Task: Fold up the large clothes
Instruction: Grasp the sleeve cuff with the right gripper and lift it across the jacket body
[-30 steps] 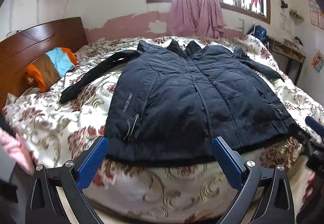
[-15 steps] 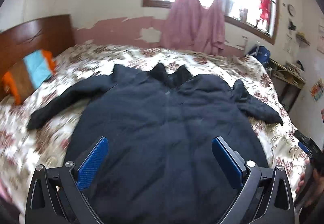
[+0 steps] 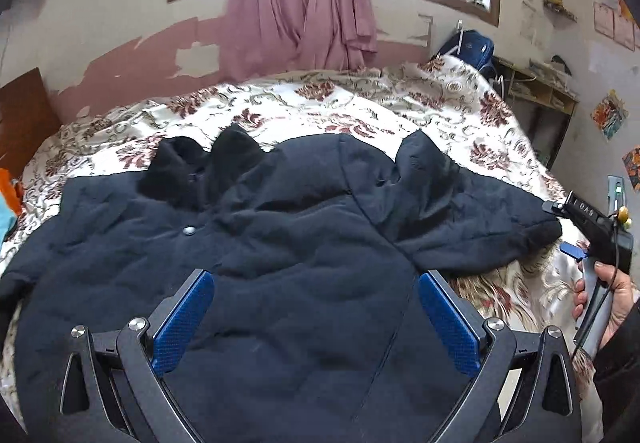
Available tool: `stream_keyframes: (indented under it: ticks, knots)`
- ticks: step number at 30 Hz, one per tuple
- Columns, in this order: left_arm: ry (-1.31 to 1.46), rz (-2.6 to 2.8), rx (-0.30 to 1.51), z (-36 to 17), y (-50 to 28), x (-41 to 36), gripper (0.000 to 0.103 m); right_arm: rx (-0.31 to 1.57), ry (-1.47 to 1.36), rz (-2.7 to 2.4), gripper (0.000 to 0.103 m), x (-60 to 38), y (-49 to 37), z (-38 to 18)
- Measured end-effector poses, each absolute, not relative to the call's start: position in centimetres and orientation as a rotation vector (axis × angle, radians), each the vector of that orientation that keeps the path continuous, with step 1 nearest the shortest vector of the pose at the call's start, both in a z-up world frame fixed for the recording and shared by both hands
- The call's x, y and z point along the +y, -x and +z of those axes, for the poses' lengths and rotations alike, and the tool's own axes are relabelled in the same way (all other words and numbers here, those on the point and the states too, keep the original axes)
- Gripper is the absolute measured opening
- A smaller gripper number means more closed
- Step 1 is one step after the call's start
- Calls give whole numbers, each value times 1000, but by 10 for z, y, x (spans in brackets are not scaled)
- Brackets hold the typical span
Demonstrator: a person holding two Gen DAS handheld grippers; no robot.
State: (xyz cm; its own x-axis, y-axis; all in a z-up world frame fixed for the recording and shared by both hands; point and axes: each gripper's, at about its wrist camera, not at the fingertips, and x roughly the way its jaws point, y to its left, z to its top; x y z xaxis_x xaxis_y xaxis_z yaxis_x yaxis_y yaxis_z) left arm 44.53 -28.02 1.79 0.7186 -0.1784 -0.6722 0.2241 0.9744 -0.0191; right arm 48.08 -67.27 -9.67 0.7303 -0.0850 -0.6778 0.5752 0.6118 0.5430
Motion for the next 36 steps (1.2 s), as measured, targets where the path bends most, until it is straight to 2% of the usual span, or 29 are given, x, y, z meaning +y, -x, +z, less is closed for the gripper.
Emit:
stream_keyframes:
  ticks: [1, 2, 3, 5, 6, 9, 12, 17, 21, 25, 30, 36]
  knots:
    - [-71, -220, 748, 14, -452, -286, 103, 652, -877, -433, 101, -679, -487, -105]
    - [-82, -218, 763, 6, -461, -293, 103, 648, -912, -451, 93, -684, -488, -110]
    - [-94, -216, 772, -1, -468, -299, 103, 641, -941, -470, 79, -689, -487, -115]
    - [-137, -199, 805, -19, -487, -311, 103, 620, -997, -493, 67, -698, -492, -125]
    - [-145, -199, 820, -25, -493, -314, 103, 605, -1018, -496, 53, -701, -493, -128]
    - [-128, -229, 885, -44, -514, -319, 103, 581, -1043, -503, 26, -706, -495, -132]
    - [-75, -257, 932, -52, -525, -316, 103, 565, -994, -490, 13, -703, -495, -125]
    - [-27, -285, 979, -65, -533, -311, 103, 495, -882, -470, 7, -686, -487, -80]
    - [28, -316, 1025, -59, -533, -291, 102, 403, -678, -416, 7, -645, -473, -6]
    - [12, -284, 913, -13, -499, -241, 102, 304, -424, -311, 7, -573, -467, 75]
    - [64, -216, 810, 44, -454, -149, 102, 234, -170, -118, 7, -455, -475, 141]
    - [78, -42, 728, 91, -418, -30, 102, 255, 126, 85, 7, -299, -483, 152]
